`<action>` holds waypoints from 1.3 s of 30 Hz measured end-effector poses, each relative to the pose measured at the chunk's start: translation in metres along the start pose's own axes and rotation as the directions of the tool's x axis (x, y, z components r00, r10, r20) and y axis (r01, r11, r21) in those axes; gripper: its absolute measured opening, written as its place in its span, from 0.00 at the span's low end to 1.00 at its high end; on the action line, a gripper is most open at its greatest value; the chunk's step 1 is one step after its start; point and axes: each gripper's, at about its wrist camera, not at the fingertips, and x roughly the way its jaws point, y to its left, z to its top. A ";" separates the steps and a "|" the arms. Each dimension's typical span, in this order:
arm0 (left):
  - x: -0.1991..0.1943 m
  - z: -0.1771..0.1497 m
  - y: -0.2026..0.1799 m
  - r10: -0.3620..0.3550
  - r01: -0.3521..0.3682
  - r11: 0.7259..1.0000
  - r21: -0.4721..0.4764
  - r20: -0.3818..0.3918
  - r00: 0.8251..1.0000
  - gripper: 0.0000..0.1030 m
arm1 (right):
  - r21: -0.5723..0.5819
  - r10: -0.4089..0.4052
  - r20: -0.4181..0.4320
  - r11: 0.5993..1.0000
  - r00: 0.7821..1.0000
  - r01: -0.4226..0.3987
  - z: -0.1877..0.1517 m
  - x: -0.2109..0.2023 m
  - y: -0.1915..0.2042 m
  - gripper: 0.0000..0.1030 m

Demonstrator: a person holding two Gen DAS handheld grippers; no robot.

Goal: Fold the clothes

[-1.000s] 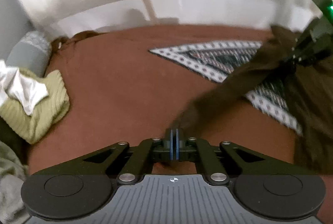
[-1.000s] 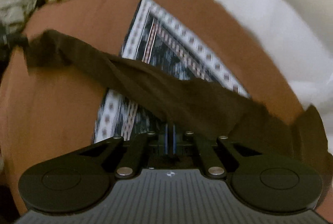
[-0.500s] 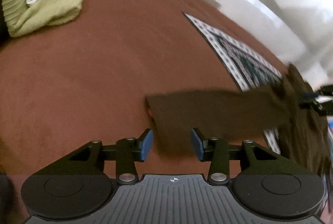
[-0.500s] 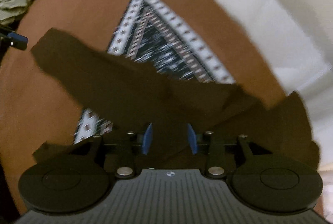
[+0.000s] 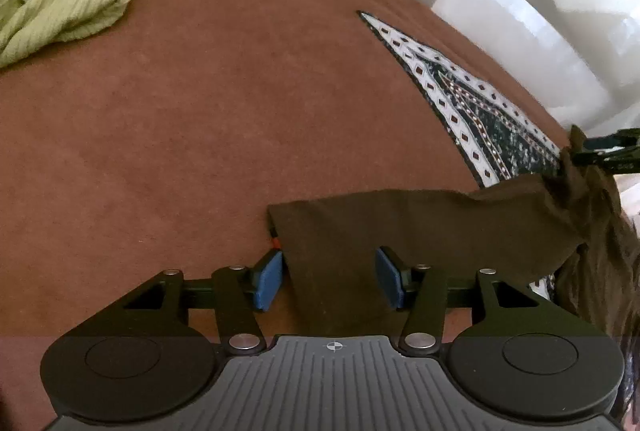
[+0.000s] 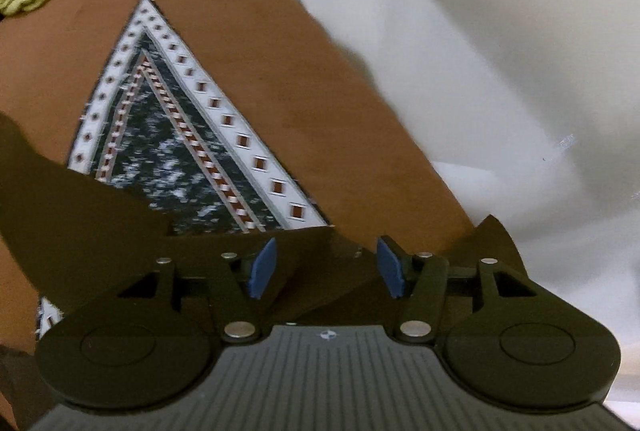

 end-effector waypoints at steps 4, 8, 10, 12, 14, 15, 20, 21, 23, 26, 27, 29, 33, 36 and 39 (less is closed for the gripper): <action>0.001 -0.001 -0.002 0.002 -0.002 1.000 0.009 0.003 1.000 0.62 | 0.029 0.032 -0.023 0.999 0.999 -0.031 -0.001 0.014 -0.008 0.56; 0.006 -0.003 -0.010 0.012 -0.012 0.999 0.040 0.002 1.000 0.16 | 0.080 0.079 -0.045 0.994 0.996 -0.075 -0.004 0.026 -0.017 0.51; 0.008 -0.005 -0.017 0.020 -0.020 0.998 0.065 0.003 1.000 0.02 | 0.106 0.099 -0.047 0.990 0.994 -0.094 -0.007 0.027 -0.020 0.43; 0.006 -0.008 -0.026 0.033 -0.035 0.995 0.097 0.020 0.999 0.00 | 0.116 0.102 -0.041 0.989 0.994 -0.097 -0.008 0.023 -0.022 0.09; -0.003 -0.010 -0.031 0.033 -0.039 0.995 0.095 0.060 0.998 0.00 | 0.119 0.112 -0.030 0.987 0.993 -0.108 -0.011 0.016 -0.022 0.09; -0.009 -0.010 -0.032 0.040 -0.047 0.995 0.088 0.085 0.996 0.00 | 0.122 0.113 -0.008 0.986 0.994 -0.111 -0.011 0.010 -0.022 0.09; -0.044 -0.012 -0.020 0.123 -0.125 0.992 -0.005 0.214 0.969 0.00 | 0.139 0.076 0.089 0.986 0.993 -0.088 -0.009 -0.012 -0.025 0.09; -0.048 -0.013 -0.017 0.145 -0.142 0.989 -0.029 0.234 0.961 0.00 | 0.144 0.062 0.102 0.987 0.993 -0.076 -0.009 -0.012 -0.025 0.09; -0.055 -0.015 -0.009 0.186 -0.171 0.982 -0.079 0.262 0.947 0.00 | 0.165 0.042 0.126 0.984 0.991 -0.062 -0.008 -0.009 -0.026 0.09; -0.057 -0.021 -0.001 0.212 -0.184 0.975 -0.128 0.261 0.942 0.00 | 0.198 0.024 0.142 0.979 0.990 -0.052 -0.006 -0.001 -0.027 0.08; -0.055 -0.024 -0.001 0.223 -0.196 0.972 -0.129 0.258 0.940 0.00 | 0.204 0.021 0.138 0.978 0.990 -0.049 -0.006 0.003 -0.027 0.09; -0.048 -0.030 0.000 0.246 -0.219 0.967 -0.131 0.250 0.936 0.00 | 0.211 0.002 0.120 0.977 0.993 -0.028 -0.005 0.014 -0.026 0.09; -0.029 -0.032 0.007 0.260 -0.230 0.961 -0.155 0.216 0.941 0.00 | 0.241 -0.034 0.088 0.971 0.996 0.012 -0.006 0.038 -0.023 0.10; -0.022 -0.026 0.007 0.284 -0.263 0.956 -0.129 0.188 0.940 0.33 | 0.257 -0.065 0.104 0.966 0.992 0.037 -0.006 0.039 -0.020 0.24; -0.037 -0.023 0.005 0.305 -0.285 0.951 -0.115 0.225 0.925 0.54 | 0.278 -0.083 0.176 0.960 0.981 0.032 -0.012 0.007 -0.021 0.30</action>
